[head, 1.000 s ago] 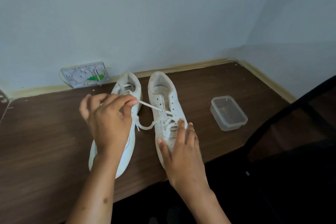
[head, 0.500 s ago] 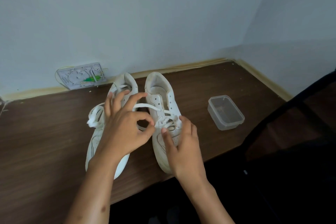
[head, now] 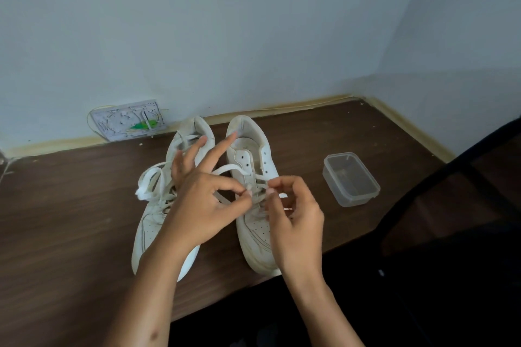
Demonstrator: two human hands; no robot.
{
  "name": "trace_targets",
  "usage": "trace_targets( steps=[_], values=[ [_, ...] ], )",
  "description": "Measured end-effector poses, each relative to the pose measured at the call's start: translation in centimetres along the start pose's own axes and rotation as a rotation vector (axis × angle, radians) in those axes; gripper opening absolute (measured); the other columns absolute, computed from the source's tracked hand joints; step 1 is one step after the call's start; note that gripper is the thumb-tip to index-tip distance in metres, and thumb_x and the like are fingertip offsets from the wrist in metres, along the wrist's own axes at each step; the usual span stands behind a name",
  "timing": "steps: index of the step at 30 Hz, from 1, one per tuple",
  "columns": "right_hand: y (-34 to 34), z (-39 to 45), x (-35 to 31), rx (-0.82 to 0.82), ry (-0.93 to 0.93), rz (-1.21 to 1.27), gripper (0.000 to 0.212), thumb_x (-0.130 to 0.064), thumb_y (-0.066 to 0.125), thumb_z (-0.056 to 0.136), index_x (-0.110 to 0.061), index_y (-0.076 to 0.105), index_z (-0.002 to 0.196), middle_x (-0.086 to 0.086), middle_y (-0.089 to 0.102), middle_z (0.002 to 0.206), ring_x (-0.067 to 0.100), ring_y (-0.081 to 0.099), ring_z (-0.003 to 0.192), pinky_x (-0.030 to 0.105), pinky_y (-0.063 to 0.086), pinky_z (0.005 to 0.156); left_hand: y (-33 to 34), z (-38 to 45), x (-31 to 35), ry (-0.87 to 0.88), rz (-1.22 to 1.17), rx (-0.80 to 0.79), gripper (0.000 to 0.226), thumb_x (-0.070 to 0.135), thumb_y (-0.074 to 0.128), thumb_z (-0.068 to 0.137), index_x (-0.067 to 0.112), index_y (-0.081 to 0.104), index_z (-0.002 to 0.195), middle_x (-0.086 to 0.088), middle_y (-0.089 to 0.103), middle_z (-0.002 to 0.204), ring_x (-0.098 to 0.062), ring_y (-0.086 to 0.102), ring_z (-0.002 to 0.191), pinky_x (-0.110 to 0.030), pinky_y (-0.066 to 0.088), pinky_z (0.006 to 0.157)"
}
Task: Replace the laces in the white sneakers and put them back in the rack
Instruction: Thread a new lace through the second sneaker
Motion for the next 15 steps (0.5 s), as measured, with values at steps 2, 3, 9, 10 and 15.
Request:
trace_targets(
  steps=[2, 3, 9, 10, 15],
  values=[
    [0.9, 0.0, 0.8, -0.077, 0.083, 0.067, 0.012, -0.01, 0.059, 0.093, -0.021, 0.064, 0.09, -0.004, 0.068, 0.083, 0.013, 0.067, 0.07, 0.027, 0.055, 0.061, -0.2, 0.1, -0.4, -0.044, -0.044, 0.037, 0.015, 0.062, 0.055, 0.069, 0.053, 0.064, 0.061, 0.036, 0.031, 0.147, -0.012, 0.012, 0.145, -0.046, 0.007, 0.117],
    [1.5, -0.2, 1.1, -0.119, 0.124, 0.111, 0.011, -0.009, 0.06, 0.093, -0.019, 0.064, 0.091, -0.002, 0.068, 0.083, 0.015, 0.068, 0.067, 0.027, 0.054, 0.058, -0.2, 0.1, -0.6, -0.061, -0.054, 0.041, 0.014, 0.064, 0.054, 0.069, 0.056, 0.064, 0.063, 0.036, 0.032, 0.146, -0.012, 0.013, 0.145, -0.043, 0.007, 0.117],
    [4.5, -1.0, 1.3, -0.322, 0.312, 0.444, 0.021, -0.003, 0.062, 0.093, -0.007, 0.057, 0.113, 0.014, 0.066, 0.081, 0.02, 0.061, 0.052, 0.025, 0.045, 0.041, -0.2, 0.4, -0.6, -0.094, -0.068, 0.068, 0.014, 0.064, 0.054, 0.07, 0.059, 0.063, 0.061, 0.04, 0.033, 0.144, -0.005, 0.012, 0.142, -0.03, 0.003, 0.114],
    [4.7, -1.0, 1.4, -0.361, 0.332, 0.434, 0.02, -0.002, 0.063, 0.092, -0.005, 0.058, 0.111, 0.013, 0.064, 0.072, 0.017, 0.056, 0.047, 0.023, 0.041, 0.038, -0.5, 0.4, -0.7, -0.102, -0.032, 0.104, 0.015, 0.063, 0.053, 0.069, 0.057, 0.06, 0.058, 0.037, 0.038, 0.143, -0.008, 0.016, 0.142, -0.033, 0.005, 0.114],
    [1.8, 0.7, 1.4, -0.426, 0.287, 0.293, 0.018, -0.016, 0.068, 0.088, -0.001, 0.072, 0.08, 0.003, 0.057, 0.058, 0.008, 0.04, 0.046, 0.015, 0.028, 0.04, -2.8, -0.1, -1.9, -0.138, 0.227, 0.264, 0.024, 0.052, 0.056, 0.064, 0.033, 0.066, 0.053, 0.014, 0.057, 0.133, -0.022, 0.033, 0.13, -0.056, 0.015, 0.112]
  ],
)
Point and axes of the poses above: each hand's wrist, its own z-axis towards the middle knuckle, its own y-axis out of the palm, x = y × z, the point moved 10 cm from there along z, towards the middle knuckle
